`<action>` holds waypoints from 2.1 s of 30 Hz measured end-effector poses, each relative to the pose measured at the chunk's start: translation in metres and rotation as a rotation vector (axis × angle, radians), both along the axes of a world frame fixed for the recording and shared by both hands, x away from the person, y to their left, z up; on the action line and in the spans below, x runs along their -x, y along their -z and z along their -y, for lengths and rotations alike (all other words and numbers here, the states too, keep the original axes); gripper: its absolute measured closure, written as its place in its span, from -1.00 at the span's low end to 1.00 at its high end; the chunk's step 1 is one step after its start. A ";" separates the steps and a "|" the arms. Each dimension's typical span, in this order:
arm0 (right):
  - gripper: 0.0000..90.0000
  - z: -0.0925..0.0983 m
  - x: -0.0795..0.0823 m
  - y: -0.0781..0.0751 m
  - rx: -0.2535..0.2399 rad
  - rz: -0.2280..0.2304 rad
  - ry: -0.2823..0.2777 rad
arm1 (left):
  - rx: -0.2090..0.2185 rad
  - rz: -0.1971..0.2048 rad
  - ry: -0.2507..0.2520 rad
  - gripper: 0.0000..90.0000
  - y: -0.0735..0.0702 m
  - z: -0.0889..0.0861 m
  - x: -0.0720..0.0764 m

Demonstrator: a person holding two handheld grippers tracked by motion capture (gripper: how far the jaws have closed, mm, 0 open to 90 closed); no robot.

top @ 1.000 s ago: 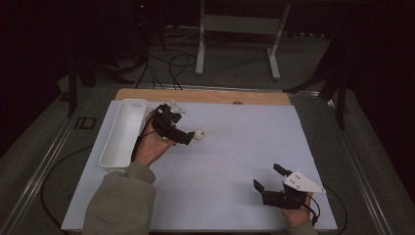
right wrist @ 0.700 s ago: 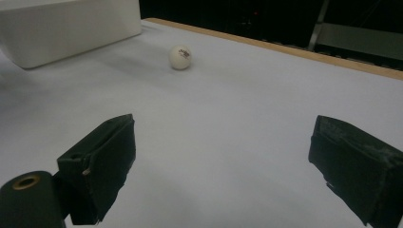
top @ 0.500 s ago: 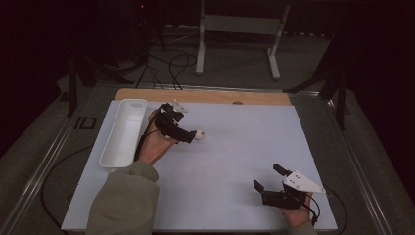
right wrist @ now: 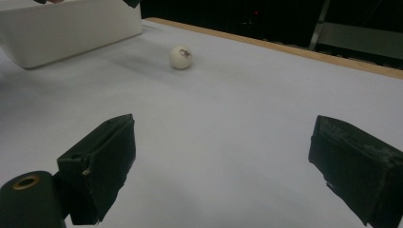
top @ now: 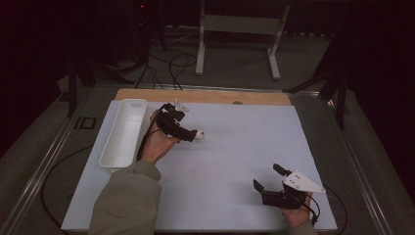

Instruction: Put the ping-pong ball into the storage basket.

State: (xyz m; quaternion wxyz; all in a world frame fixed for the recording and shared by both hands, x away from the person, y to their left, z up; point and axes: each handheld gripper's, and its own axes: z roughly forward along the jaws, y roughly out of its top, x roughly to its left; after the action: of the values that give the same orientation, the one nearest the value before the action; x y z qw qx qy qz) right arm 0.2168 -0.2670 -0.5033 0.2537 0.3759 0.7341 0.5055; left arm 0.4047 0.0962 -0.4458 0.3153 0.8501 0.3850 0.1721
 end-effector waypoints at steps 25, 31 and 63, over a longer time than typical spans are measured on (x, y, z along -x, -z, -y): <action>-0.81 0.000 0.000 0.000 0.000 0.000 -0.001 | -0.011 -0.018 -0.004 -1.00 0.014 0.005 -0.013; -0.81 0.000 0.000 0.000 -0.002 0.001 0.000 | 0.001 -0.023 0.000 -1.00 0.015 0.007 -0.016; -0.81 0.001 0.000 0.000 -0.005 -0.001 0.000 | -0.018 -0.045 0.038 -1.00 0.022 0.029 -0.030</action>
State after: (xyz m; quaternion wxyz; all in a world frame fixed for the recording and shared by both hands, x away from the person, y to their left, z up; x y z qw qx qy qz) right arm 0.2167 -0.2680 -0.5035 0.2525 0.3769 0.7330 0.5070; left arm 0.4342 0.0674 -0.4680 0.3019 0.8638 0.3743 0.1503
